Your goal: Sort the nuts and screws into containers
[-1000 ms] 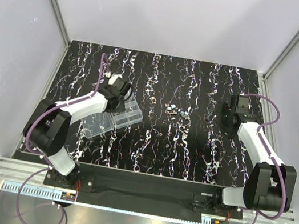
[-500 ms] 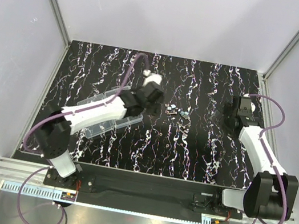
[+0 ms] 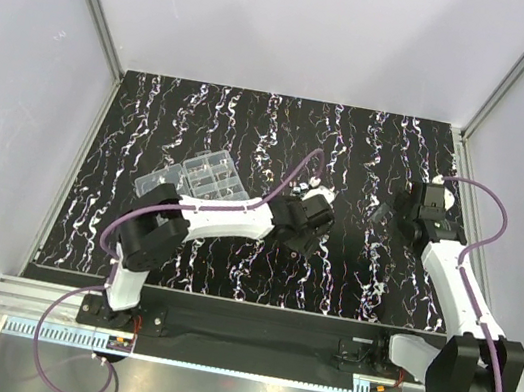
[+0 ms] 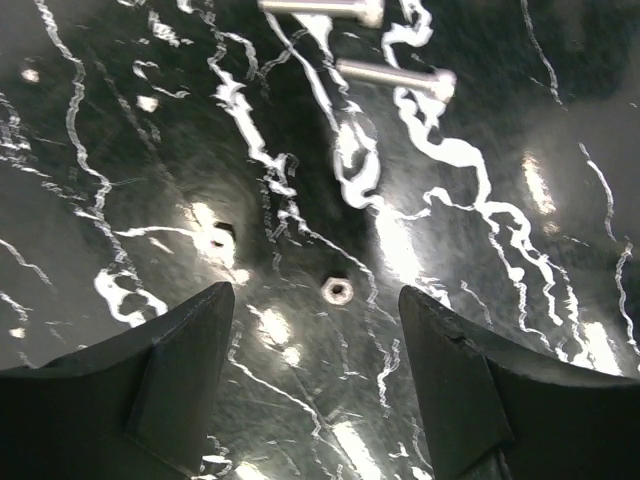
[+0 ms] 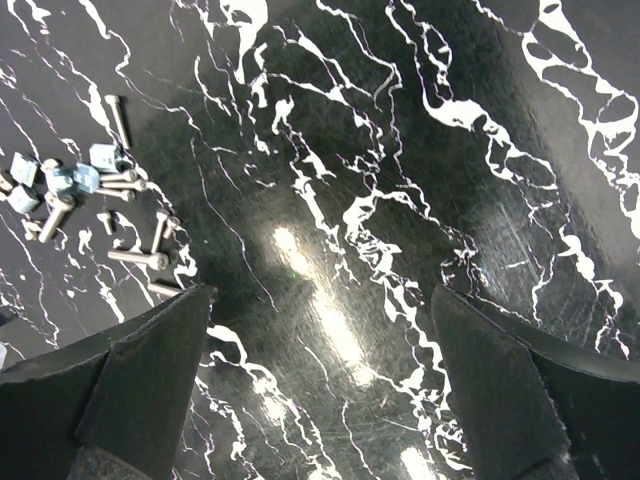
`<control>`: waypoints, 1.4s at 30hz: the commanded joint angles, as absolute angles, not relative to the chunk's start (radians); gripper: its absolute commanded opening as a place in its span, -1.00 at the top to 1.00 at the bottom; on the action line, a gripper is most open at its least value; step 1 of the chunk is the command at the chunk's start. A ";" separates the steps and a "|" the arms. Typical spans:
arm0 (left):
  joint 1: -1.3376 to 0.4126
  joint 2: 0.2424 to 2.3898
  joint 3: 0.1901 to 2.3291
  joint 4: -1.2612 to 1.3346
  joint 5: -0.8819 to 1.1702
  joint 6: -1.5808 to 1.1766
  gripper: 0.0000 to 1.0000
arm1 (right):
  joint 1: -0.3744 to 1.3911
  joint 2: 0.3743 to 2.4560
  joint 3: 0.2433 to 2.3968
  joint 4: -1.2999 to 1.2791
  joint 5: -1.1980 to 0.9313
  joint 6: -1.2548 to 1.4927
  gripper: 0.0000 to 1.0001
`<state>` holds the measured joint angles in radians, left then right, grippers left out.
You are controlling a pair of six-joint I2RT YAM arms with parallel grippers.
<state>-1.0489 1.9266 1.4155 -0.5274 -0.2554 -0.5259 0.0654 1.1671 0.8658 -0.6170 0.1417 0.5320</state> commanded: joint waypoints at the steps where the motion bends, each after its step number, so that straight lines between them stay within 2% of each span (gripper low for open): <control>1: -1.072 1.942 1.473 -0.535 -0.247 -0.555 -0.44 | 0.067 1.134 0.848 -0.609 0.157 0.535 -1.00; 13: -1.091 2.034 1.492 -0.544 -0.281 -0.584 -0.26 | 0.068 1.106 0.845 -0.603 0.140 0.529 -0.99; 22: -1.091 2.039 1.459 -0.558 -0.270 -0.617 0.07 | 0.069 1.091 0.836 -0.609 0.150 0.535 -0.99; 23: -1.091 2.039 1.456 -0.560 -0.268 -0.618 0.16 | 0.069 1.092 0.836 -0.611 0.150 0.537 -0.99; 29: -1.091 2.036 1.439 -0.563 -0.271 -0.627 0.34 | 0.069 1.097 0.833 -0.611 0.152 0.537 -0.99; 33: -1.091 2.026 1.431 -0.565 -0.287 -0.632 0.56 | 0.067 1.092 0.834 -0.617 0.153 0.538 -0.99; 37: -1.092 2.002 1.417 -0.561 -0.311 -0.629 0.67 | 0.068 1.092 0.833 -0.617 0.153 0.541 -0.99; 42: -1.094 1.977 1.422 -0.568 -0.325 -0.618 0.68 | 0.069 1.098 0.833 -0.611 0.150 0.541 -1.00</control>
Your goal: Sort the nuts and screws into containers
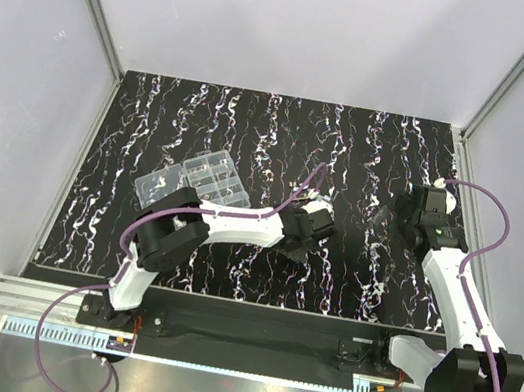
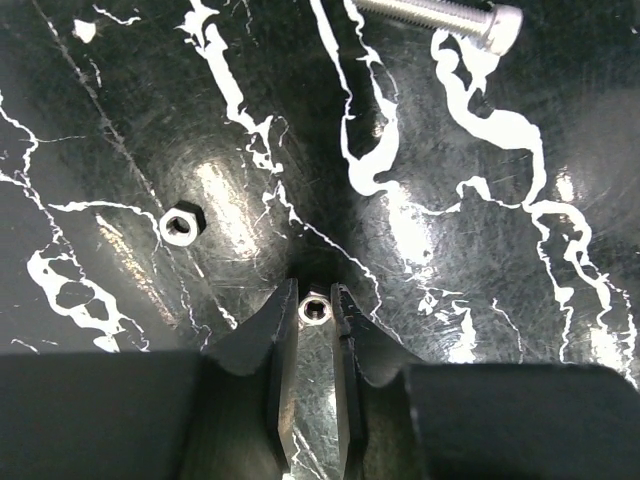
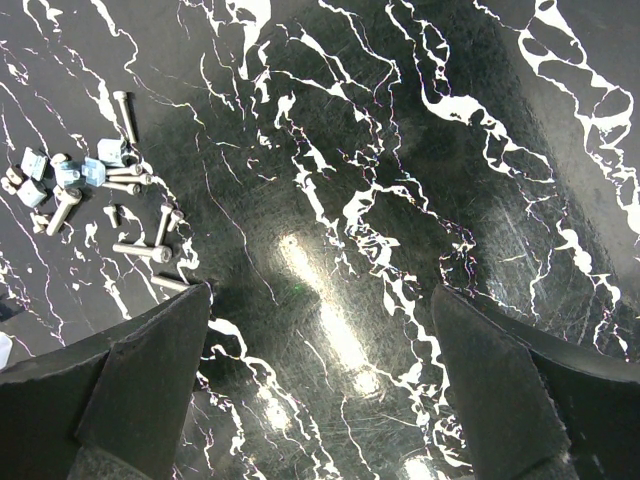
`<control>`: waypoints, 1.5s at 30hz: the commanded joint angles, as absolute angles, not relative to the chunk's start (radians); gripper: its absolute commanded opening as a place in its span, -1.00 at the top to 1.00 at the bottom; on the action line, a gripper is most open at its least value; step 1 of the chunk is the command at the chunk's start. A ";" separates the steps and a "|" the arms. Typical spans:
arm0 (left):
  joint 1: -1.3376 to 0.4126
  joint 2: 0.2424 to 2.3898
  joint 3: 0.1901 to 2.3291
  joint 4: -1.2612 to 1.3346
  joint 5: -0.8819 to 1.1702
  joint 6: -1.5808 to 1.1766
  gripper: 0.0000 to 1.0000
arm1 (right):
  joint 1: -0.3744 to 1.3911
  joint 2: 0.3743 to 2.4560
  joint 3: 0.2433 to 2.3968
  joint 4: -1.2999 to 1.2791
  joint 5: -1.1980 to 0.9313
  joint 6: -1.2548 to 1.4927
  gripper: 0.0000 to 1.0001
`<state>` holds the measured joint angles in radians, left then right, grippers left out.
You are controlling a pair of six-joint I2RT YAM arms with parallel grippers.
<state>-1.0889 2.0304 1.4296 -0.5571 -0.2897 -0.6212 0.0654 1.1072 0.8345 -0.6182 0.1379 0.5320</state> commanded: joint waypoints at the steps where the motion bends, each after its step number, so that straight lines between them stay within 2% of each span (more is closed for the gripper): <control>1: -1.094 1.974 1.422 -0.566 -0.330 -0.617 0.68 | 0.068 1.100 0.831 -0.611 0.152 0.541 -0.99; 12: -1.054 1.885 1.416 -0.569 -0.368 -0.594 0.69 | 0.069 1.111 0.828 -0.606 0.146 0.543 -0.99; 18: -0.915 1.749 1.339 -0.558 -0.400 -0.574 0.68 | 0.069 1.114 0.833 -0.600 0.143 0.545 -0.99; 22: -0.748 1.649 1.232 -0.522 -0.397 -0.560 0.67 | 0.069 1.115 0.833 -0.577 0.111 0.546 -0.99; 29: -0.580 1.572 1.155 -0.486 -0.407 -0.519 0.64 | 0.069 1.141 0.851 -0.558 0.087 0.554 -0.99; 38: -0.577 1.574 1.181 -0.431 -0.387 -0.446 0.31 | 0.068 1.187 0.859 -0.546 0.080 0.564 -1.00; 40: -0.577 1.603 1.222 -0.413 -0.364 -0.424 0.07 | 0.069 1.196 0.862 -0.542 0.074 0.560 -0.99; 45: -0.571 1.800 1.447 -0.452 -0.377 -0.400 -0.16 | 0.068 1.218 0.871 -0.525 0.064 0.548 -0.99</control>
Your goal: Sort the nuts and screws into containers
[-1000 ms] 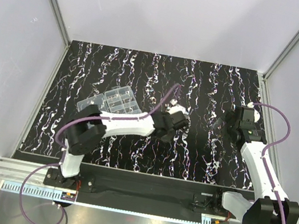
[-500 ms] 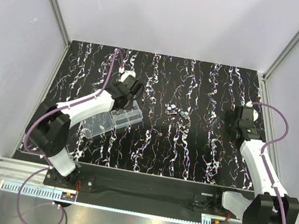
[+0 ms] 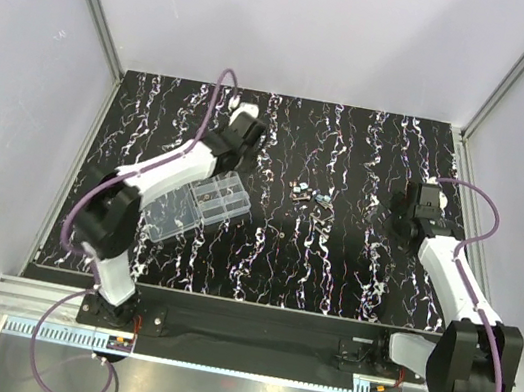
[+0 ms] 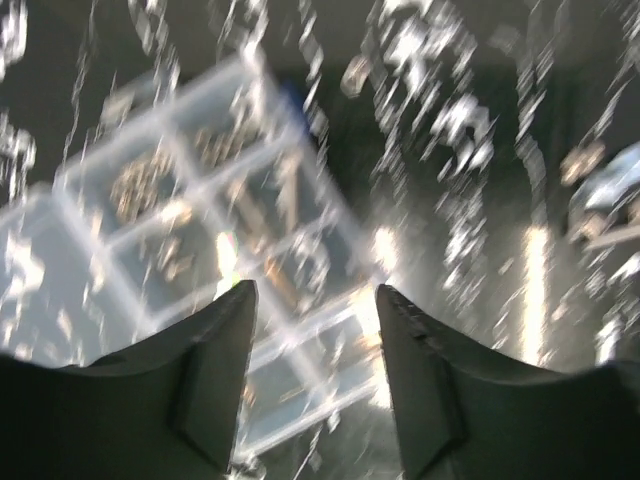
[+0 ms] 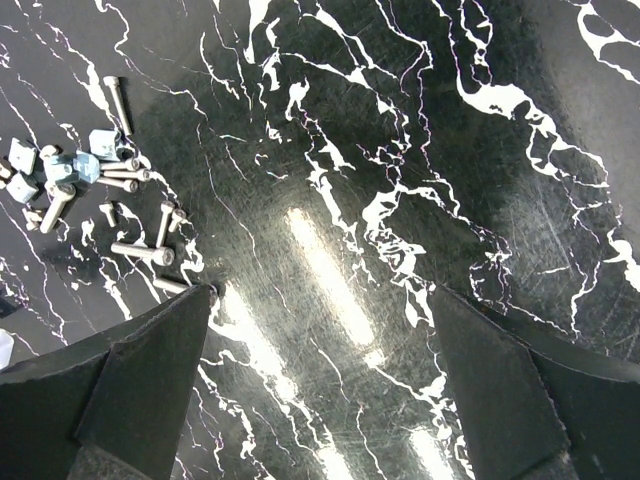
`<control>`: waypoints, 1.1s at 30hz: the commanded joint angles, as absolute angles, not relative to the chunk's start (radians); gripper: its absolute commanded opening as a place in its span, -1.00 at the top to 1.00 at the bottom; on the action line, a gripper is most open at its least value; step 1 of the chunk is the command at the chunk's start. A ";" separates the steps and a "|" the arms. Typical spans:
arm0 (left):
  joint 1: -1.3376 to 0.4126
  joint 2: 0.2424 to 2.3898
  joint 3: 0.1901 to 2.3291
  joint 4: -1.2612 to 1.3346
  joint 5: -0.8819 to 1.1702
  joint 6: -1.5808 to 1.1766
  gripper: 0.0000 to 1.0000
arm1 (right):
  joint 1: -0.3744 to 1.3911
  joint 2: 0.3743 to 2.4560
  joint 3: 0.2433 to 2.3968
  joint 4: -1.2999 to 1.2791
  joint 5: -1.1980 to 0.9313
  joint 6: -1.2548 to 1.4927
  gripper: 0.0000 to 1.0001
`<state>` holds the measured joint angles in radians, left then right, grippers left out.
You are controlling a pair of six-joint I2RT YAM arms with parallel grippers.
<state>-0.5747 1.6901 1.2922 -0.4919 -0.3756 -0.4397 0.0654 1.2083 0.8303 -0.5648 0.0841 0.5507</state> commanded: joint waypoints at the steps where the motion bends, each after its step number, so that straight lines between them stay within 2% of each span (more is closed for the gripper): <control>1: -0.568 1.837 1.488 -0.468 -0.382 -0.400 -0.17 | 0.069 1.229 0.873 -0.525 0.066 0.548 -1.00; 6: -0.543 2.021 1.676 -0.500 -0.344 -0.399 -0.18 | 0.068 1.256 0.884 -0.509 0.063 0.537 -0.99; 12: -0.506 2.138 1.744 -0.492 -0.302 -0.414 -0.18 | 0.067 1.307 0.903 -0.499 0.061 0.532 -0.99; 23: -0.466 2.206 1.743 -0.399 -0.250 -0.420 -0.15 | 0.069 1.359 0.930 -0.500 0.058 0.540 -0.99; 33: -0.462 2.278 1.764 -0.397 -0.227 -0.411 -0.04 | 0.069 1.361 0.936 -0.512 0.071 0.543 -0.99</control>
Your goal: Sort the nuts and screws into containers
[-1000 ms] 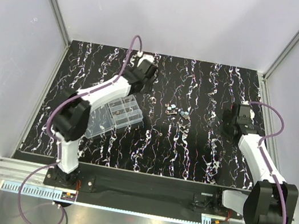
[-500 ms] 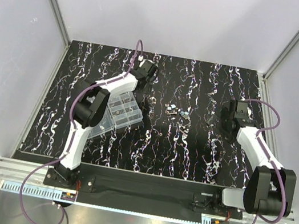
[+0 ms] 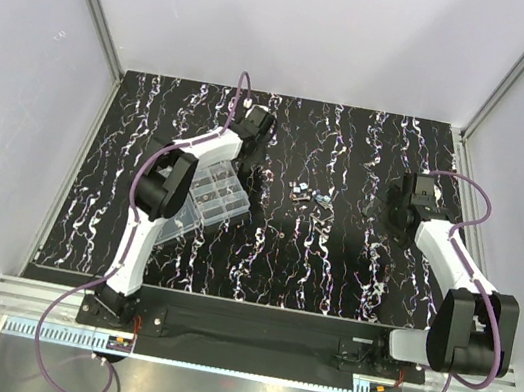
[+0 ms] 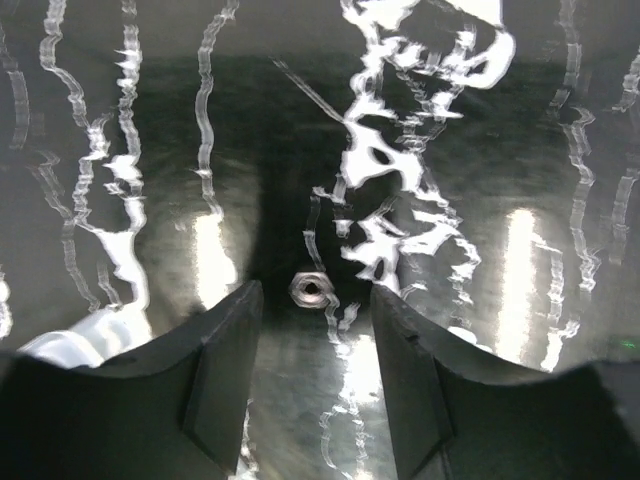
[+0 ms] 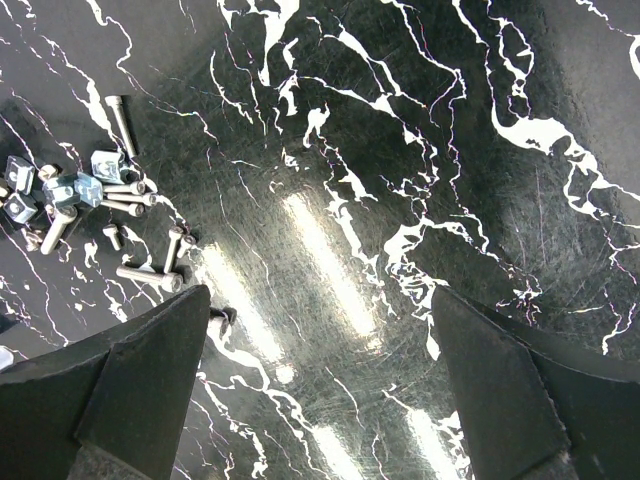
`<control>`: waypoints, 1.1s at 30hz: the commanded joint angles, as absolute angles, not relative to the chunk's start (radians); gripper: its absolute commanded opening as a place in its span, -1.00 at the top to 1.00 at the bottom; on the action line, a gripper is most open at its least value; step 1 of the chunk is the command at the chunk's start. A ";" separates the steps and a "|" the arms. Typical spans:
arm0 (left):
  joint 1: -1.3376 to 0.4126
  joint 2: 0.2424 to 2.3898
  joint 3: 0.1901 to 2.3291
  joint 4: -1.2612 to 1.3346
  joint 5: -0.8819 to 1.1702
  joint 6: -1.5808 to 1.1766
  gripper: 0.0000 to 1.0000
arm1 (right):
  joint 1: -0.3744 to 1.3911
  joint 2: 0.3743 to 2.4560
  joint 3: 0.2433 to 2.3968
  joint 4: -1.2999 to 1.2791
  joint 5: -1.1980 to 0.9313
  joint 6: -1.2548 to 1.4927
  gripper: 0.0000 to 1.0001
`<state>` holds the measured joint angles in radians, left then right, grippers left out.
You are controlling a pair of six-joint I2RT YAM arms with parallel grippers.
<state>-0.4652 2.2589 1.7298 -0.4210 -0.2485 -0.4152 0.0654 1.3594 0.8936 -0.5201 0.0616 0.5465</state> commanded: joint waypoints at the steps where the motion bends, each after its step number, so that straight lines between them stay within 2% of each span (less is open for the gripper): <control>1: -0.462 2.281 1.767 -0.396 -0.224 -0.413 0.03 | 0.069 1.362 0.936 -0.515 0.071 0.543 -0.99; 11: -0.462 2.283 1.757 -0.431 -0.259 -0.410 0.40 | 0.069 1.358 0.930 -0.514 0.080 0.548 -0.99; 18: -0.460 2.298 1.773 -0.437 -0.255 -0.384 0.42 | 0.069 1.365 0.928 -0.515 0.078 0.548 -0.99; 25: -0.462 2.292 1.778 -0.427 -0.245 -0.356 0.68 | 0.068 1.376 0.933 -0.514 0.080 0.546 -0.99; 33: -0.462 2.255 1.746 -0.403 -0.256 -0.319 0.73 | 0.069 1.381 0.934 -0.514 0.077 0.548 -0.99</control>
